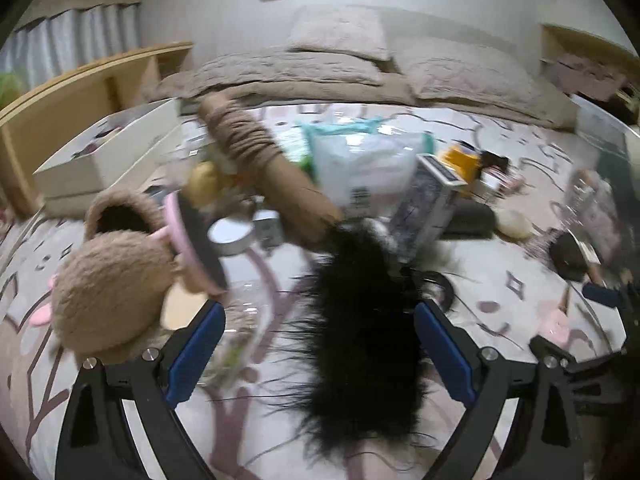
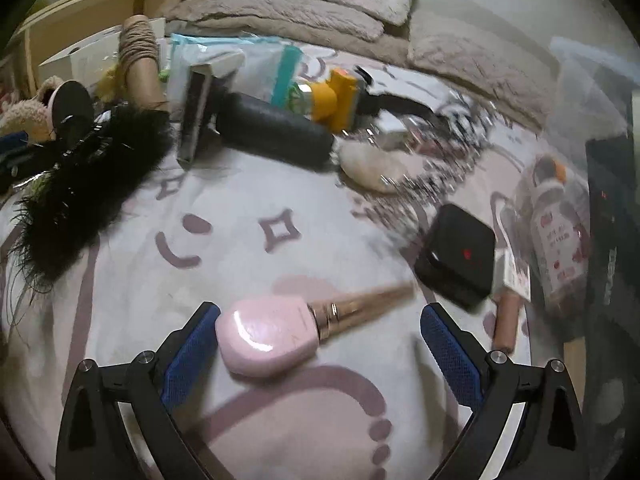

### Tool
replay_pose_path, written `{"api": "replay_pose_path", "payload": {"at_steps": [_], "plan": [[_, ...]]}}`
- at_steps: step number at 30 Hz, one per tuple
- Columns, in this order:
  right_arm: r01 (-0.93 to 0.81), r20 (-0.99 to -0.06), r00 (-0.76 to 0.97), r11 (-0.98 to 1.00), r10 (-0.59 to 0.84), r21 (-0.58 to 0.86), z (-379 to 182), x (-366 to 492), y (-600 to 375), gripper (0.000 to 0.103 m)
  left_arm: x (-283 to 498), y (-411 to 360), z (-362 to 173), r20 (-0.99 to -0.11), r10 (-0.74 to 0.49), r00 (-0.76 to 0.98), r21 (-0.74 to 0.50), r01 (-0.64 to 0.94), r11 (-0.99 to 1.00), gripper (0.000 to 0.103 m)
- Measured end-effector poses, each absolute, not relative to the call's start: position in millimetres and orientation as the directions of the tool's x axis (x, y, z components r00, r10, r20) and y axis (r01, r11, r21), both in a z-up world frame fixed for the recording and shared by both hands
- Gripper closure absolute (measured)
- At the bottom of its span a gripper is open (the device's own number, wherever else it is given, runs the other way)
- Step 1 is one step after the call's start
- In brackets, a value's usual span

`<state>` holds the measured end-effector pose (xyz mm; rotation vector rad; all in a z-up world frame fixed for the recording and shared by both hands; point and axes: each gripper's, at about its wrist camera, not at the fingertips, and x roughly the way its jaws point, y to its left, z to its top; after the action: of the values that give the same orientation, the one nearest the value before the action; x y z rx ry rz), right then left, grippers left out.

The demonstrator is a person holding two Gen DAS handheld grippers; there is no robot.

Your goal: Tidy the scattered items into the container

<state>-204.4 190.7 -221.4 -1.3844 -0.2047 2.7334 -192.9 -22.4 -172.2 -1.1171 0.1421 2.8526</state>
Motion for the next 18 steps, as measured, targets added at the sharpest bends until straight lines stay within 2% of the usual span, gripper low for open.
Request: {"api": "replay_pose_path", "payload": {"at_steps": [7, 11, 18], "plan": [[-0.070, -0.829, -0.541, -0.989, 0.144, -0.127, -219, -190, 222, 0.003, -197, -2, -179, -0.693, 0.068, -0.718, 0.080, -0.170, -0.982, 0.007], [-0.125, -0.833, -0.527, -0.985, 0.167, -0.118, -217, -182, 241, 0.003, -205, 2, -190, -0.712, 0.038, -0.701, 0.106, -0.161, -0.981, 0.007], [-0.112, -0.830, -0.551, -0.993, 0.084, -0.026, -213, -179, 244, 0.003, -214, 11, -205, -0.743, -0.004, -0.670, 0.157, -0.167, -0.973, 0.007]]}}
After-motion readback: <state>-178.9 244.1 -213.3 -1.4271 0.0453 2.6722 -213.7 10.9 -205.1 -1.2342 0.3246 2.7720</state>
